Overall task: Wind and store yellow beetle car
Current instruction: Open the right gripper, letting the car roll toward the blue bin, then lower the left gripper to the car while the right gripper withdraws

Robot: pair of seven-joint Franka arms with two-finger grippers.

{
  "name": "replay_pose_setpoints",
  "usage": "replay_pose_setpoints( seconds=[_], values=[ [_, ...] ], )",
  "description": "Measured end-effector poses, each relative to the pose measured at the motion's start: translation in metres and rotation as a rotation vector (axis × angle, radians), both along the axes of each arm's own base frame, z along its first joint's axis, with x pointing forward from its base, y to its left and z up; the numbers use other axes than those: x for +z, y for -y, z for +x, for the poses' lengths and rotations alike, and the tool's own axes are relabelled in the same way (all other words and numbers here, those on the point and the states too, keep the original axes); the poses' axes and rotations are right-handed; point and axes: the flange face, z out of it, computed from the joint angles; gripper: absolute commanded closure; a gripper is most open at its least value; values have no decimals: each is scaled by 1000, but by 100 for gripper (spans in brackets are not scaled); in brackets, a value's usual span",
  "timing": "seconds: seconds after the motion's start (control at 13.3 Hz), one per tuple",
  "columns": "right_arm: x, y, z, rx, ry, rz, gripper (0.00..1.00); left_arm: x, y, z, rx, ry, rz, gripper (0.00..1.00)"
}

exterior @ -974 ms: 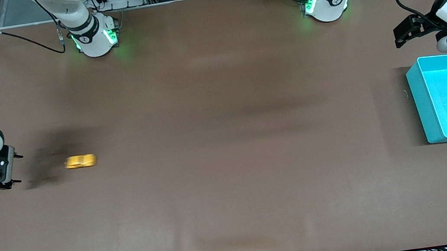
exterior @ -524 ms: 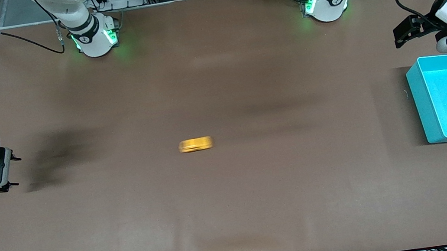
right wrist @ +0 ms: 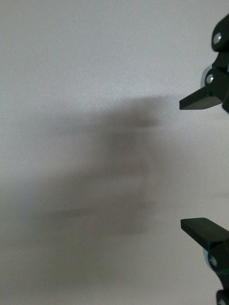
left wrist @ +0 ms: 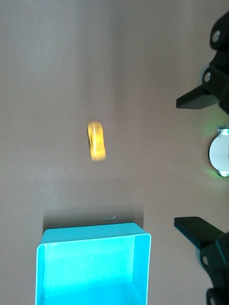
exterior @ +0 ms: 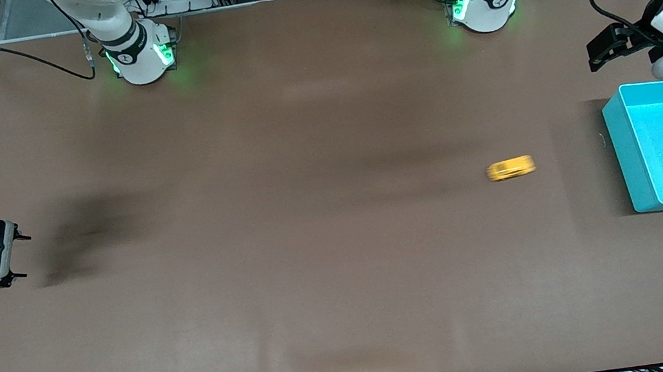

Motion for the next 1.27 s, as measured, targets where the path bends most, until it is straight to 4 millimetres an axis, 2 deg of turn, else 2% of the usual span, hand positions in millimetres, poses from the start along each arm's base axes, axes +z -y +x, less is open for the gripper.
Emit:
replay_pose_setpoints(
  seconds=[0.37, 0.52, 0.67, 0.82, 0.97, 1.12, 1.27],
  values=[
    [13, 1, 8, -17, 12, 25, 0, -24, -9, 1, 40, -51, 8, 0],
    [21, 1, 12, -24, 13, 39, 0, -32, -20, 3, 216, -60, 32, 0],
    [33, -1, 19, -54, 14, 62, 0, -50, -24, 7, 427, -66, 69, 0],
    [54, -9, 31, -111, -6, 82, 0, -85, -27, 16, 572, -51, 121, 0],
    [89, -31, 51, -183, -17, 85, 0, -132, -38, 24, 715, -10, 157, 0],
    [127, -60, 68, -266, 1, 74, 0, -174, -61, 29, 876, 9, 166, 0],
    [167, -91, 76, -352, 34, 65, 0, -208, -93, 33, 1026, 27, 165, 0]
  ],
)
